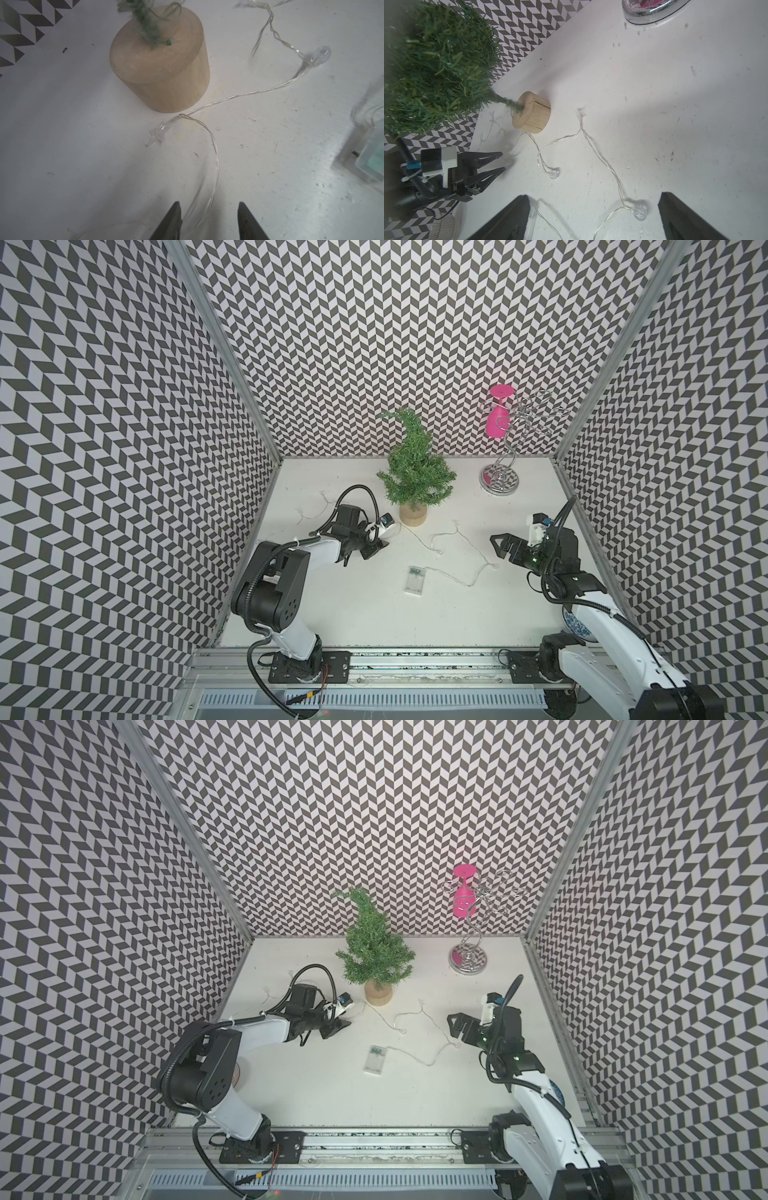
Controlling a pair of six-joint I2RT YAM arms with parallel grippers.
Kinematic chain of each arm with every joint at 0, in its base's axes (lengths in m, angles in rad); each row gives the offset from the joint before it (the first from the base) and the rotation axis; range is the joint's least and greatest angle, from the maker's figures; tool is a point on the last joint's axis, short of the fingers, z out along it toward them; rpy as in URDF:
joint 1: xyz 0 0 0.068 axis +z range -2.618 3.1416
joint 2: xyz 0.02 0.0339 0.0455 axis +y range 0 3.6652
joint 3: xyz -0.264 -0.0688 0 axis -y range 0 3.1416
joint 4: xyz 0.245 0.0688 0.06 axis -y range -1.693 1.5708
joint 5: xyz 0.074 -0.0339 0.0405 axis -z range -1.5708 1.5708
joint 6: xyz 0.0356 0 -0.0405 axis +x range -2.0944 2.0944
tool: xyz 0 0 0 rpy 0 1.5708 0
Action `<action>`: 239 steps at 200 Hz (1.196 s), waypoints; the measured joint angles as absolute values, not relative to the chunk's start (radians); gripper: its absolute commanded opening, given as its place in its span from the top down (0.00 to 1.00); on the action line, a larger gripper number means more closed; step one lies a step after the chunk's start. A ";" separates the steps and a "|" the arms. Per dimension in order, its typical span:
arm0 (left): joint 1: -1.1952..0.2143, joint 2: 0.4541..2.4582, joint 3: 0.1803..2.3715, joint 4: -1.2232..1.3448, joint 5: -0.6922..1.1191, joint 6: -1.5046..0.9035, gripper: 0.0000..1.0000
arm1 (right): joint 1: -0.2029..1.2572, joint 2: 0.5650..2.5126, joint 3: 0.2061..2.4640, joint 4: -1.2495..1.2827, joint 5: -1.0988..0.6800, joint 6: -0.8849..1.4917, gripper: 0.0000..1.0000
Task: Wrap string light around the christmas tree
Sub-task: Pick up the light string from the center of the board.
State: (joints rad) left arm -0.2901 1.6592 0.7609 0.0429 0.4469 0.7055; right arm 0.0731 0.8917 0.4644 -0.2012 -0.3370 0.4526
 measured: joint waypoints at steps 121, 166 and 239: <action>-0.334 1.697 0.780 0.026 0.356 0.725 1.00 | 0.073 0.884 0.467 -0.207 -0.361 0.435 0.01; -0.381 1.505 0.723 -0.011 0.299 0.723 1.00 | 0.071 0.854 0.466 -0.232 -0.408 0.438 0.01; -0.432 1.109 0.672 -0.136 0.246 0.697 1.00 | 0.412 0.790 0.482 -0.369 -0.241 0.529 0.01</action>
State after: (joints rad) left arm -0.4324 1.1091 0.6716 -0.1360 0.2459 0.6968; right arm 0.4122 0.7902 0.4816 -0.3691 -0.2409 0.5289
